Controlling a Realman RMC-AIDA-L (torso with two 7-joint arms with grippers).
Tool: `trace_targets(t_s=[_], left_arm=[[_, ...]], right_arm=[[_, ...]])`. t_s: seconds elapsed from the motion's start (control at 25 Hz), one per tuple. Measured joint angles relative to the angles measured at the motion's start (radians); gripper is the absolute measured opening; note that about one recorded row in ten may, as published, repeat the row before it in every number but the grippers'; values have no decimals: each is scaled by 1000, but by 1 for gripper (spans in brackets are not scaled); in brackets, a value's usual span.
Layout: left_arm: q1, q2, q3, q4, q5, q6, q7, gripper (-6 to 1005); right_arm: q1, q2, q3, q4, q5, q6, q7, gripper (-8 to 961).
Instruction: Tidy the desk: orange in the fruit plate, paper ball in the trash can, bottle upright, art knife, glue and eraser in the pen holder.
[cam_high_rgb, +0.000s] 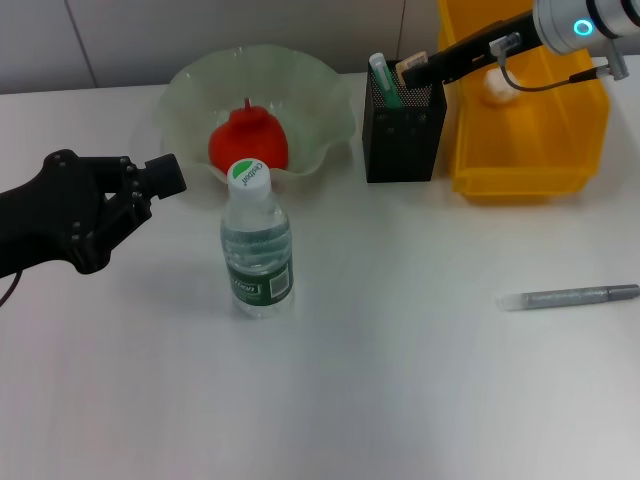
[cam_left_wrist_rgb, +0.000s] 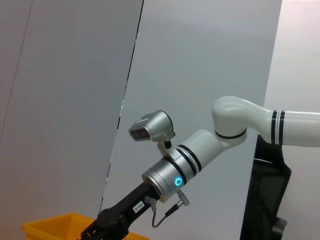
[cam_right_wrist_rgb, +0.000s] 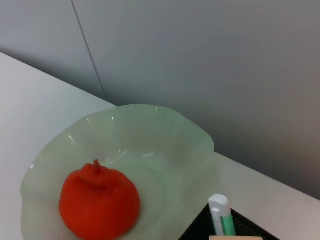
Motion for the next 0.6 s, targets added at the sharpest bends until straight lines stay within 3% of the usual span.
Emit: trace_targets(t_s=[0.6], left_arm=[[0,3,-1,10,0,0,1,6]], right_arm=[[12,-5,2,-2,3,17,0,430]])
